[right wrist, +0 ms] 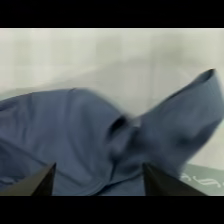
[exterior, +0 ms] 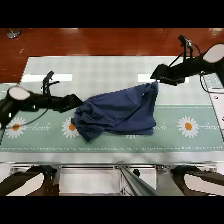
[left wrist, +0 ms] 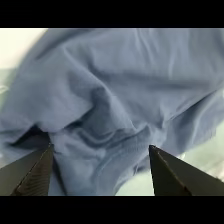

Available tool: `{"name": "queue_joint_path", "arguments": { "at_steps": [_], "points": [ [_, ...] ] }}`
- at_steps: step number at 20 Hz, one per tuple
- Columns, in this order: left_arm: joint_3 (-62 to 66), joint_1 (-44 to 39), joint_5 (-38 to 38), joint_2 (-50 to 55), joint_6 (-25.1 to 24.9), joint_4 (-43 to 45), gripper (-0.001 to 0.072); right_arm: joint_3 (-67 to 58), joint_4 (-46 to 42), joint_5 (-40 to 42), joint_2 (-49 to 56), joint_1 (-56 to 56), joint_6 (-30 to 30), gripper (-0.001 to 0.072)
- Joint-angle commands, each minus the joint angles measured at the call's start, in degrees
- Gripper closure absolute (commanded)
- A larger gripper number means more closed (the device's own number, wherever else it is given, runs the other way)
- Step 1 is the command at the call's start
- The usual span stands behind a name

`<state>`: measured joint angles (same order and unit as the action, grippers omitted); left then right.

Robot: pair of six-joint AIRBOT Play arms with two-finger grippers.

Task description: Fold the shirts.

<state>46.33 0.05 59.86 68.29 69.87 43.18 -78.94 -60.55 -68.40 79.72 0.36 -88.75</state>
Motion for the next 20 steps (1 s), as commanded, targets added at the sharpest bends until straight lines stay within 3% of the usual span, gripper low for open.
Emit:
{"name": "queue_joint_path", "arguments": {
  "at_steps": [1,4,6,9,13,20],
  "points": [
    [8.63,5.49,11.98,5.01,0.5,8.7,0.0007,-5.35,-1.44,-10.82,2.01,-6.86,4.39,0.0087],
    [0.96,12.7,13.75,0.59,0.42,8.46,0.0007,1.97,-14.6,-14.67,-4.31,-15.17,4.35,0.0087],
    [-8.68,14.53,13.75,-2.8,-2.19,4.48,0.0007,14.21,-12.37,-9.35,-10.12,-21.33,4.33,0.0088],
    [-23.08,13.25,13.64,-6.27,-9.14,-9.27,0.0007,32.89,-2.25,-2.43,-18.32,-25.55,7.74,0.0089],
    [-30.82,4.68,4.07,-6.14,-7.63,-10.64,0.0008,45.46,1.75,-0.52,-23.3,-23.65,9.14,0.0089],
    [-30.6,-15.02,-17.53,-6.12,-7.65,-24.28,0.0008,47.17,1.55,0.2,-23.21,-14.58,7.32,0.0089]
  ]
}}
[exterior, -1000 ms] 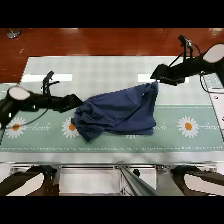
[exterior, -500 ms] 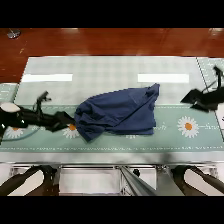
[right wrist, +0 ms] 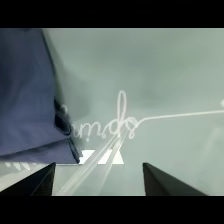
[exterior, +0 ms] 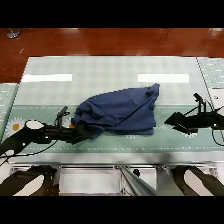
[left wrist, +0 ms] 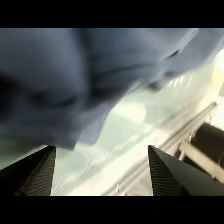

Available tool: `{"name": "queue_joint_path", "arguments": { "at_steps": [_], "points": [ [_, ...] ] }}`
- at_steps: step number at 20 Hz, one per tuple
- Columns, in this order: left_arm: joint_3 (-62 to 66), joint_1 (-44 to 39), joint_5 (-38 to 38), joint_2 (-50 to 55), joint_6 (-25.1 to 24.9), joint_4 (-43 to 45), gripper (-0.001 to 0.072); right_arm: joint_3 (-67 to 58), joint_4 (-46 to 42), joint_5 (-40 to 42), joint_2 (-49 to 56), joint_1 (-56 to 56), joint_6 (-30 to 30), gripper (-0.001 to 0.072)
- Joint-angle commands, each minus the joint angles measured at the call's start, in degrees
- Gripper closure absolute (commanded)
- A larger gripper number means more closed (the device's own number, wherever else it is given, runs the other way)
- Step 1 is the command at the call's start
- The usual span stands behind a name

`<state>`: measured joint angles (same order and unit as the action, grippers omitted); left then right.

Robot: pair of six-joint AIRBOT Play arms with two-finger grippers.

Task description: Fold the shirts.

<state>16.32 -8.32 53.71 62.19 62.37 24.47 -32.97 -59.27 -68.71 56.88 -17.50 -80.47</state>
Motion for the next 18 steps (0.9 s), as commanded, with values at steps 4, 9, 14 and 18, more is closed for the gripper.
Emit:
{"name": "queue_joint_path", "arguments": {
  "at_steps": [4,9,14,18],
  "points": [
    [2.14,-8.2,-10.58,-0.04,-2.45,-5.62,0.0685,1.2,-0.15,2.8,-0.37,8.81,-3.23,0.0089],
    [7.02,-8.13,-7.58,-0.09,-3.21,-5.44,0.0685,1.18,-3.5,3.65,1.07,11.65,-7.39,0.0089],
    [8.9,-8.11,-7.08,-0.09,-3.19,-5.44,0.0684,1.18,3.45,4.98,7.39,11.65,-5.09,0.0089],
    [8.92,-8.11,-6.56,-0.09,-3.19,-5.44,0.0685,1.18,9.66,6.78,11.23,11.67,-2.73,0.009]
  ]
}}
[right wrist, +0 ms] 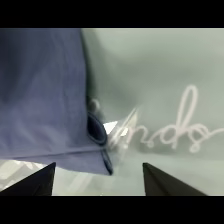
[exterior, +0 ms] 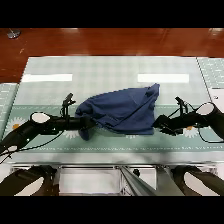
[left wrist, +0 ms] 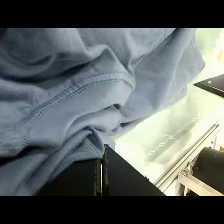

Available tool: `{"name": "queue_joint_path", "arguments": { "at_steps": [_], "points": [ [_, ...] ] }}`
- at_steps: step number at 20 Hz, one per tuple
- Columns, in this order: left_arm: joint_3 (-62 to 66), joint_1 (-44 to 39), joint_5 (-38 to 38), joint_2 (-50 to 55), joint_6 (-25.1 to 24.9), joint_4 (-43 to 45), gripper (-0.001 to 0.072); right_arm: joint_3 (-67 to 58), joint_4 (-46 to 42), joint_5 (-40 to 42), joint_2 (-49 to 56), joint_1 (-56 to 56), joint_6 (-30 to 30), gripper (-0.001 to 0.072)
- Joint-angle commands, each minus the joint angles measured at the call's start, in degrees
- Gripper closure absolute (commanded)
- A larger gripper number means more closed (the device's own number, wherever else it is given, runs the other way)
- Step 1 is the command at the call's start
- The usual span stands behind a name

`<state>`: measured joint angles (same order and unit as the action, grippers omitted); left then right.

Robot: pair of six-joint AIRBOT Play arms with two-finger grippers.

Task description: Fold the shirts.

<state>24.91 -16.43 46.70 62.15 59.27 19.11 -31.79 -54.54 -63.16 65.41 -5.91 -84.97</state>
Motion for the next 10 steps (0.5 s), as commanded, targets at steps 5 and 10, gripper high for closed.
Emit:
{"name": "queue_joint_path", "arguments": {
  "at_steps": [5,10],
  "points": [
    [2.05,0.0,0.98,-0.09,-0.07,-0.11,0.0685,0.0,11.17,1.07,5.62,0.09,4.9,0.009],
    [7.45,0.13,3.06,-0.13,-0.09,-0.09,0.0685,-2.95,11.28,4.28,6.75,8.79,4.2,0.0257]
  ]
}}
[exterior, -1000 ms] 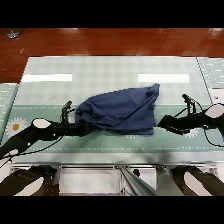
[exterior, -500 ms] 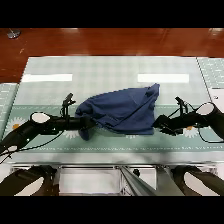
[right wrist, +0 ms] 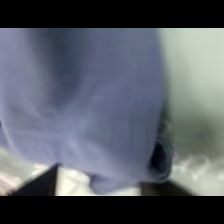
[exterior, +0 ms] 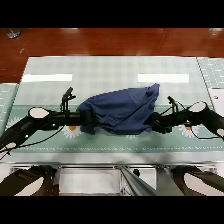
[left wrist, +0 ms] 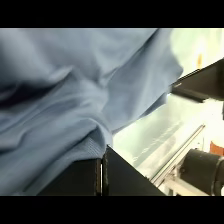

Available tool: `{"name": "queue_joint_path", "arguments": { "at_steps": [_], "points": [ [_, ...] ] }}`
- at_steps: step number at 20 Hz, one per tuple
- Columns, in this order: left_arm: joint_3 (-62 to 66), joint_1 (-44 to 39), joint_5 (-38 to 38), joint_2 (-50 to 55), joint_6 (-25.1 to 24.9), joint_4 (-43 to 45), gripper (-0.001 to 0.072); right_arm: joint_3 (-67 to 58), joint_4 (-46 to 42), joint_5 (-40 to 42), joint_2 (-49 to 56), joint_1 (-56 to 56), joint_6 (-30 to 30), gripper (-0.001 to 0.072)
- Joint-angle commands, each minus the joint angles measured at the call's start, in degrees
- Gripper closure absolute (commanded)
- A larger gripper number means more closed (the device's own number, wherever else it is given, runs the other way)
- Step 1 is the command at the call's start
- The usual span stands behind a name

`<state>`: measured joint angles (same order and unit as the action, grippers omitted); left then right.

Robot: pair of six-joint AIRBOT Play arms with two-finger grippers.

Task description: Fold the shirts.

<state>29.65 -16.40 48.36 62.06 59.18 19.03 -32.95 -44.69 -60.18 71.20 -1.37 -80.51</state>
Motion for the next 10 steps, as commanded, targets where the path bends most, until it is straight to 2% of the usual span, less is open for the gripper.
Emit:
{"name": "queue_joint_path", "arguments": {
  "at_steps": [1,2,6,10],
  "points": [
    [4.02,0.57,2.58,-0.04,0.0,0.02,0.0685,-3.58,0.76,1.11,1.57,5.75,-0.85,0.0571],
    [5.53,1.7,4.22,-0.15,-0.02,0.57,0.0685,-5.16,0.33,0.94,1.6,6.6,-0.74,0.068],
    [13.75,12.98,12.83,-2.67,0.11,1.92,0.0685,-19.15,-5.75,-8.26,1.2,6.25,-1.38,0.068],
    [29.99,27.67,15.52,-8.26,4.61,1.92,0.0685,-46.49,-13.33,-10.29,-2.56,5.33,-5.84,0.068]
  ]
}}
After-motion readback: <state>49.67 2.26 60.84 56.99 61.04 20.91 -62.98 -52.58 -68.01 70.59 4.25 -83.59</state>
